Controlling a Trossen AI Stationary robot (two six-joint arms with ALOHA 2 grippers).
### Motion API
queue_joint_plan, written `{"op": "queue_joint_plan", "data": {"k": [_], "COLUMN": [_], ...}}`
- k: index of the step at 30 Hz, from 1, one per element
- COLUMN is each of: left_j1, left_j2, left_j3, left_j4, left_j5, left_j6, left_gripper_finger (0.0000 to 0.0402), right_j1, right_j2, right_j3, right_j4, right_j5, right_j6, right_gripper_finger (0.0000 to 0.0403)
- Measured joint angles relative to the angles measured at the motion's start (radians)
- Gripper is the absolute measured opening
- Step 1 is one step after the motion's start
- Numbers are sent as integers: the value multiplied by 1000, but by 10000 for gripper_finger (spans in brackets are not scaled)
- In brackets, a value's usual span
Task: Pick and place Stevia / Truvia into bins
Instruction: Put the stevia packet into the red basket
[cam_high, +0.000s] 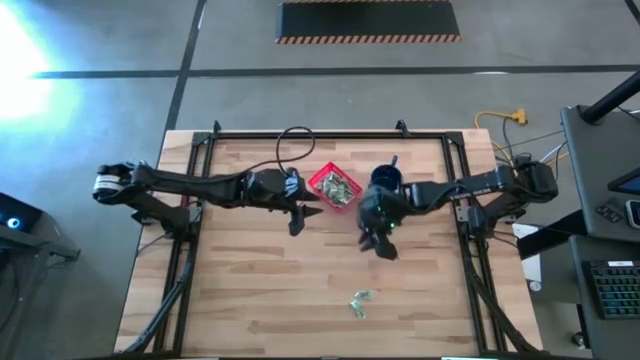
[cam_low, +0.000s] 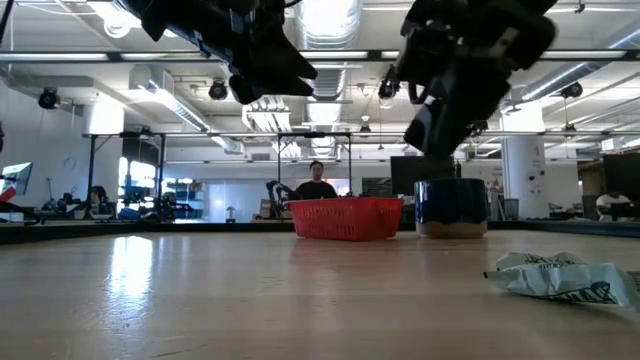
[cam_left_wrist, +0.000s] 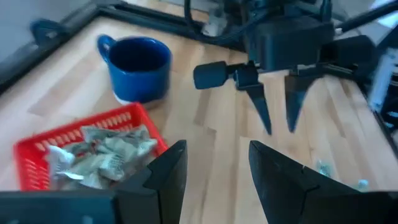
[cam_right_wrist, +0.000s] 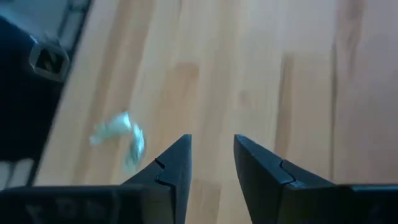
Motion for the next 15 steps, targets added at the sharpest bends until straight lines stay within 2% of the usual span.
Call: {"op": "queue_joint_plan", "data": {"k": [6,11,15], "left_j1": [-7,-62,-108], "left_j2": [44,99,140], "left_j3": [-1,-1,4], "left_j4": [63,158,173], "left_j5": [147,155,137], "left_j6": [-42,-120,-199], "left_gripper_finger": [156,156,155], "right_j1": [87,116,157], "right_j2": [-11,-52,-93], "right_j3": [-37,-95,-163], "right_j4": [-96,-132,-97], "right_j5": [96,65,38], "right_j6": [30,38,24], "right_gripper_finger": [99,90,83]}}
